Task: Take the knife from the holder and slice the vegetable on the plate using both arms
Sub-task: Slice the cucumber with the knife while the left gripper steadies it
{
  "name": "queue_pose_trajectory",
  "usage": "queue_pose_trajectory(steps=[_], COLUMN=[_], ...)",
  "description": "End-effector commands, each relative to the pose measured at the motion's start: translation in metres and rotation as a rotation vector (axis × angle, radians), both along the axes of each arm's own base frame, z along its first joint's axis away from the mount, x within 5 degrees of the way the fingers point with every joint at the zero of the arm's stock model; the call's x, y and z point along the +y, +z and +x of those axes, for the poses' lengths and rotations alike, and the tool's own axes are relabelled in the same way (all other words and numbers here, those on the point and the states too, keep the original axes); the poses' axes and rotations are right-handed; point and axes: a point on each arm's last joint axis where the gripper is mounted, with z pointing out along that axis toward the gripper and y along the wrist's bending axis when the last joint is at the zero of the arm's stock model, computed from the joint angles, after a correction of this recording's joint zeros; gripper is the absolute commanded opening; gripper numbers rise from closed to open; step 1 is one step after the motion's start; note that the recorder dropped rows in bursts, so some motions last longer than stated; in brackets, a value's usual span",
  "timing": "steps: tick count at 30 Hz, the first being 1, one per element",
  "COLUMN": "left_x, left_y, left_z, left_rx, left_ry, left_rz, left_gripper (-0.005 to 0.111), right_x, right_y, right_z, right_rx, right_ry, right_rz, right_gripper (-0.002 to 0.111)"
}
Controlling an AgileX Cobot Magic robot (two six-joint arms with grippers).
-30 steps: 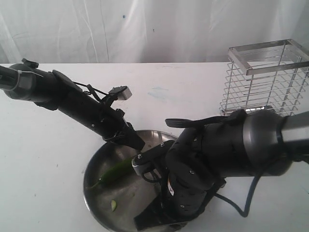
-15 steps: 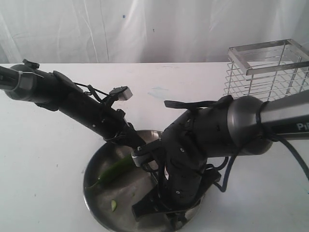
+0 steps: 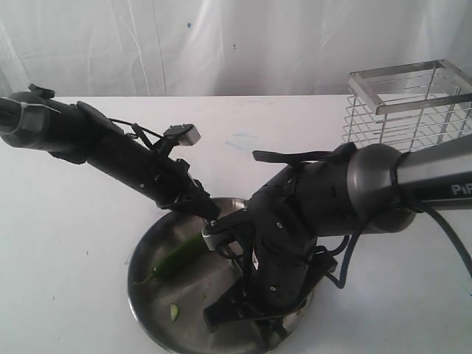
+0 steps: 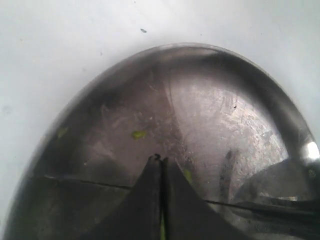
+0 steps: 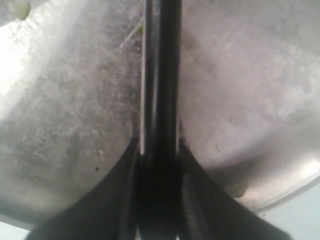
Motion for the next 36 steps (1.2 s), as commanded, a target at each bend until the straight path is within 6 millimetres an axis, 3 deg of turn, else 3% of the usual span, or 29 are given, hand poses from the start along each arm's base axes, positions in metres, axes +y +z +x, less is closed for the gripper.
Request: queue_pose_trajectory(steps=[1,5,9,13,16,27,36], left_x=[0.001,0.002,0.001,0.007,0.010,0.002,-0.005], left_y=[0.034,0.051,0.053,0.046,0.042,0.020,-0.005], left_z=[-0.005,-0.008,-0.015,-0.021,-0.018,-0.003,0.000], left_rx=[-0.073,-0.114,-0.087,-0.072,-0.056,-0.038,-0.044], left_ry=[-0.002,-0.004,-0.066,-0.150,-0.105,0.013,-0.013], left_rz=[-0.025,-0.034,-0.038,0.059,0.100,0.016,0.016], left_gripper=[0.000,0.000,0.000,0.000,0.000,0.000,0.000], right_x=[-0.012,-0.014,-0.014,-0.015,-0.015,-0.014,-0.011], right_y=[-0.018,-0.018,-0.017,-0.017,-0.014,-0.007,-0.007], right_z=[0.001,-0.004,-0.008,-0.009,-0.009,-0.008,-0.005], right_rx=[0.048,0.101,0.145,0.149,0.150,0.124,0.089], right_ry=[-0.001,-0.017,-0.006,-0.006,-0.007,-0.009,-0.016], right_rz=[-0.093,-0.115,-0.114,-0.119,-0.118,-0.091,-0.054], right_gripper=[0.000,0.000,0.000,0.000,0.000,0.000,0.000])
